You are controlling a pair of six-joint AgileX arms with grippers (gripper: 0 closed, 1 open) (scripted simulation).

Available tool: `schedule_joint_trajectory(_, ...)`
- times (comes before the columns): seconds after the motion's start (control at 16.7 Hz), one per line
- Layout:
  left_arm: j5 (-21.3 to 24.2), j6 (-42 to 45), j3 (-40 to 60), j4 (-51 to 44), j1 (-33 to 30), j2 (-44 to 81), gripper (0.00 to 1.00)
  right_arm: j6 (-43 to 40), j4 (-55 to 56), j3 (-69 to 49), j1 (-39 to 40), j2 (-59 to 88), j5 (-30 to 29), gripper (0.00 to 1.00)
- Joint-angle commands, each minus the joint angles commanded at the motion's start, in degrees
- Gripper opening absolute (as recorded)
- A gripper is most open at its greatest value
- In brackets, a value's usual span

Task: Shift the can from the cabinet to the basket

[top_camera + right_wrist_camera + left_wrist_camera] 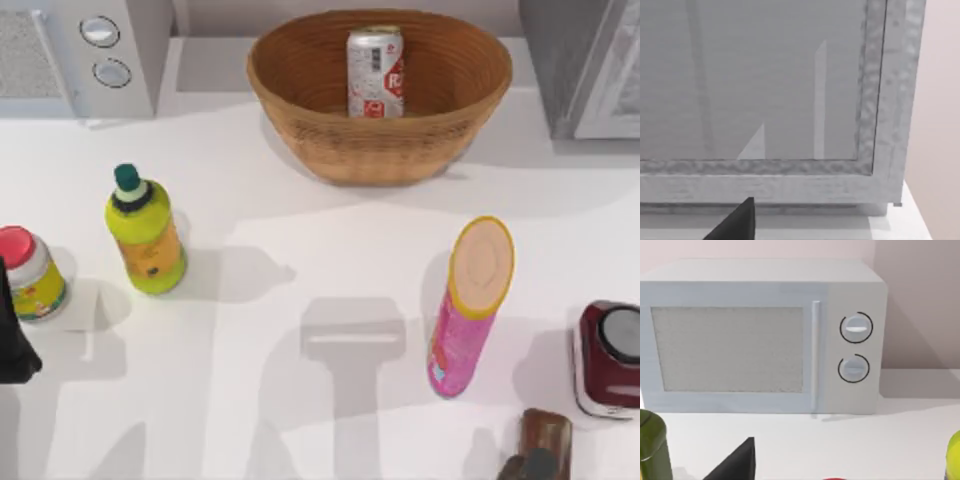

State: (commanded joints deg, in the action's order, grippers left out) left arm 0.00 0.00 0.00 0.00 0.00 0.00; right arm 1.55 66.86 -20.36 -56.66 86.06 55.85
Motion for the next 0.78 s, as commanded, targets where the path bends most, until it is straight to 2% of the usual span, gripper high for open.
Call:
schedule_joint_trajectory(0.18, 0.0, 0.0, 0.0, 0.0, 0.0, 0.0, 1.00, 0.1, 2.3, -0.7, -2.1, 2.8, 2.1, 1.00)
schedule_joint_trajectory(0.48, 0.0, 0.0, 0.0, 0.0, 0.0, 0.0, 1.00, 0.1, 2.1, -0.5, -1.9, 2.6, 1.9, 1.00)
schedule_joint_trajectory(0.78, 0.0, 0.0, 0.0, 0.0, 0.0, 0.0, 1.00, 0.0, -7.0, -9.3, -2.5, 2.0, 2.7, 1.00)
